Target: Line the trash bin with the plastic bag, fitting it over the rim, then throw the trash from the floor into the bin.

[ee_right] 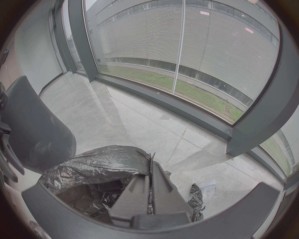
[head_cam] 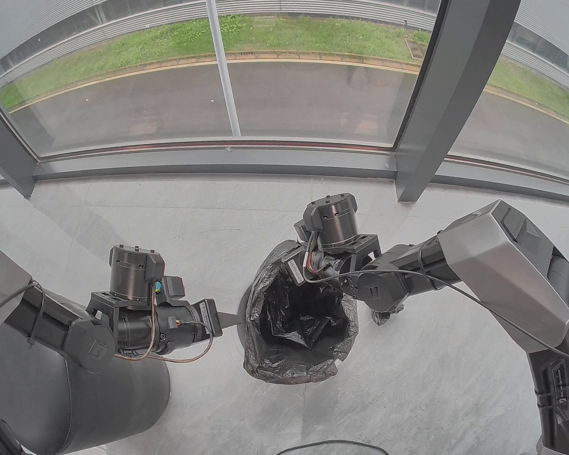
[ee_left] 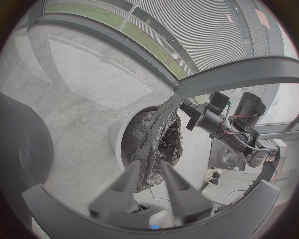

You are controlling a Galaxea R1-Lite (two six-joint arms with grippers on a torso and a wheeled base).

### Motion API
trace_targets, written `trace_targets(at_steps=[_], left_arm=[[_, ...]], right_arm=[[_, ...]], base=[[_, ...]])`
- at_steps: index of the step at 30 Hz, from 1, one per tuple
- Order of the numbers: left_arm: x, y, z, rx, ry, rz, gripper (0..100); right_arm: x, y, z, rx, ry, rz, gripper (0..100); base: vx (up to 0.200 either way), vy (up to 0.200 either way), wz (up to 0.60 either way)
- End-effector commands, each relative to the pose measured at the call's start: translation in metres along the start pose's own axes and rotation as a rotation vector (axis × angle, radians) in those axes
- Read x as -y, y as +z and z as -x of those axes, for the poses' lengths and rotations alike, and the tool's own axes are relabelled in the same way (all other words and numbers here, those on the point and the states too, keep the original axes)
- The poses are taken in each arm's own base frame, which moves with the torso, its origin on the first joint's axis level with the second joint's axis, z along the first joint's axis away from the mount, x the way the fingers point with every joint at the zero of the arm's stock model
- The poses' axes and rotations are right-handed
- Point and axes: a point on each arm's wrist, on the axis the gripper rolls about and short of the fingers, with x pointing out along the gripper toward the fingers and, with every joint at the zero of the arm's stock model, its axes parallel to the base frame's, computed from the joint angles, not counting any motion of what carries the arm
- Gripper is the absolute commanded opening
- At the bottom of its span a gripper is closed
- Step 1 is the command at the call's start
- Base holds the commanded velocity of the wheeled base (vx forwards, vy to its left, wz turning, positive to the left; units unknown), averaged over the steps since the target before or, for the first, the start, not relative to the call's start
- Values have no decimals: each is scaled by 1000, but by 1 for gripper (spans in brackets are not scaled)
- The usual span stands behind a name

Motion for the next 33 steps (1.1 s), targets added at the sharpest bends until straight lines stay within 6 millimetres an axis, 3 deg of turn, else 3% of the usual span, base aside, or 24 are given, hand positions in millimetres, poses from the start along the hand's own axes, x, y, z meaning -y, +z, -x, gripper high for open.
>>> trace_targets(at_steps=[1, 7, 13, 22, 33], left_arm=[[15, -10, -11, 60, 95, -115, 100], [13, -33, -40, 123, 211, -316, 100], [3, -38, -62, 194, 323, -412, 100], [0, -35, -62, 221, 342, -429, 100], [-22, -11, -62, 299, 458, -375, 100]], right_arm=[[2, 4, 3, 10, -2, -5, 0], [3, 5, 3, 15, -3, -9, 0], [3, 5, 3, 13, -3, -9, 0], [3, 5, 3, 13, -3, -9, 0], [4, 4, 2, 11, -5, -9, 0]], base=[[0, 0, 0], [0, 0, 0], [0, 0, 0], [0, 0, 0], [0, 0, 0]])
